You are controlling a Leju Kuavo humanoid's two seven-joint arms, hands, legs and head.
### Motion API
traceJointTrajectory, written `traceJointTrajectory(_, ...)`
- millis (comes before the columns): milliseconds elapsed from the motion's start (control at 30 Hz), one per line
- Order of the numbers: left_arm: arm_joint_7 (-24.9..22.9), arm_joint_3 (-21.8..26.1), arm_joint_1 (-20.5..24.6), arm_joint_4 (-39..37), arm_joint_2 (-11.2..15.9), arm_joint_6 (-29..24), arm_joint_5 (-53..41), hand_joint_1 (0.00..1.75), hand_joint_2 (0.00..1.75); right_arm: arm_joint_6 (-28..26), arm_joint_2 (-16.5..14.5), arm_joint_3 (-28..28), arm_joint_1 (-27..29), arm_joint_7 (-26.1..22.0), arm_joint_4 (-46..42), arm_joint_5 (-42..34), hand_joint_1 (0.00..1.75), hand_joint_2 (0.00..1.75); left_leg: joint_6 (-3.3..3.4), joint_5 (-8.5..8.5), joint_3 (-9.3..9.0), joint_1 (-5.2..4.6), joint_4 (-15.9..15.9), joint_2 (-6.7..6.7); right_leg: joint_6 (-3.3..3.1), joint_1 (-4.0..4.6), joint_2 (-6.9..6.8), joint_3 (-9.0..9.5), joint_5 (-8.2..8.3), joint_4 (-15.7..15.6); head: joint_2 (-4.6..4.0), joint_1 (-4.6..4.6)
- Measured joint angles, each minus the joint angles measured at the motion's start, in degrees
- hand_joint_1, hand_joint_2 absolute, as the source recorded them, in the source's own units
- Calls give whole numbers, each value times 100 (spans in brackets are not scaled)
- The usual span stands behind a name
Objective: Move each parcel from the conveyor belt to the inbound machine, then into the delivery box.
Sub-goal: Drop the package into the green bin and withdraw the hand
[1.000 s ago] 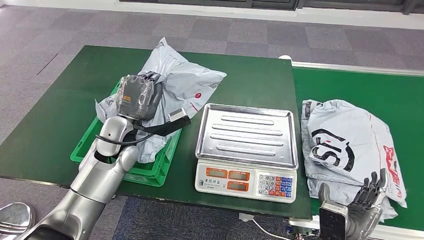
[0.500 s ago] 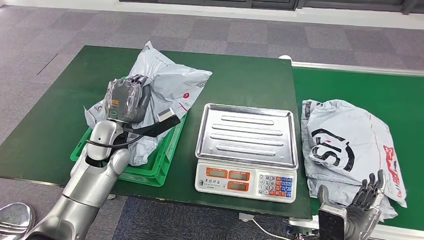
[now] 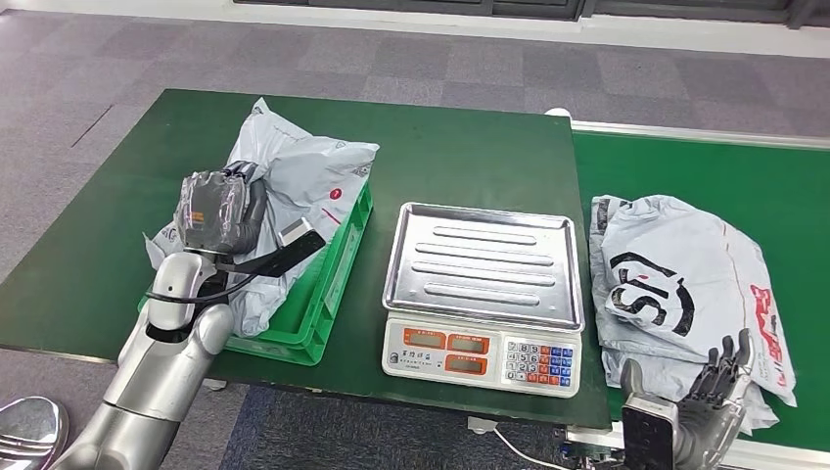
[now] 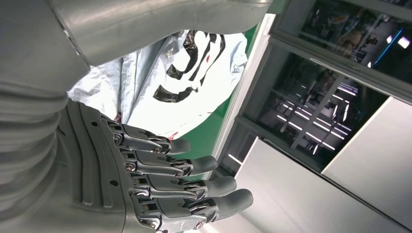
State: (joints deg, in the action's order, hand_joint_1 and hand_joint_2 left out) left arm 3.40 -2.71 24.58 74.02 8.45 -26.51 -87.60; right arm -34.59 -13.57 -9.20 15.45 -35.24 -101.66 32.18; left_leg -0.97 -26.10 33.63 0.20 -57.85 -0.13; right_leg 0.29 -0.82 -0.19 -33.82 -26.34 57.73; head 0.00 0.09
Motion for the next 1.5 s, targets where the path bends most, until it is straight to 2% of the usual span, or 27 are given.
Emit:
traceJointTrajectory(467, 90, 212, -88, 2, 200, -146, 183, 175, 175, -276, 137, 191, -79, -132, 138, -278, 0, 175, -1, 0, 0, 0, 0, 0, 0, 3, 1, -1, 0, 0, 1, 0)
traceJointTrajectory(733, 120, 339, 99, -189, 366, -223, 317, 175, 175, -430, 243, 330, -175, -74, 254, -356, 0, 175, -4, 2, -1, 0, 0, 0, -1, 3, 1, -2, 0, 0, 1, 0)
traceJointTrajectory(1500, 88, 464, 64, -281, 375, -205, 261, 175, 175, -326, 280, 347, -153, -33, 254, -256, 0, 175, -6, 1, -1, 0, 0, 1, -1, 4, 5, -3, 0, 0, 0, 0)
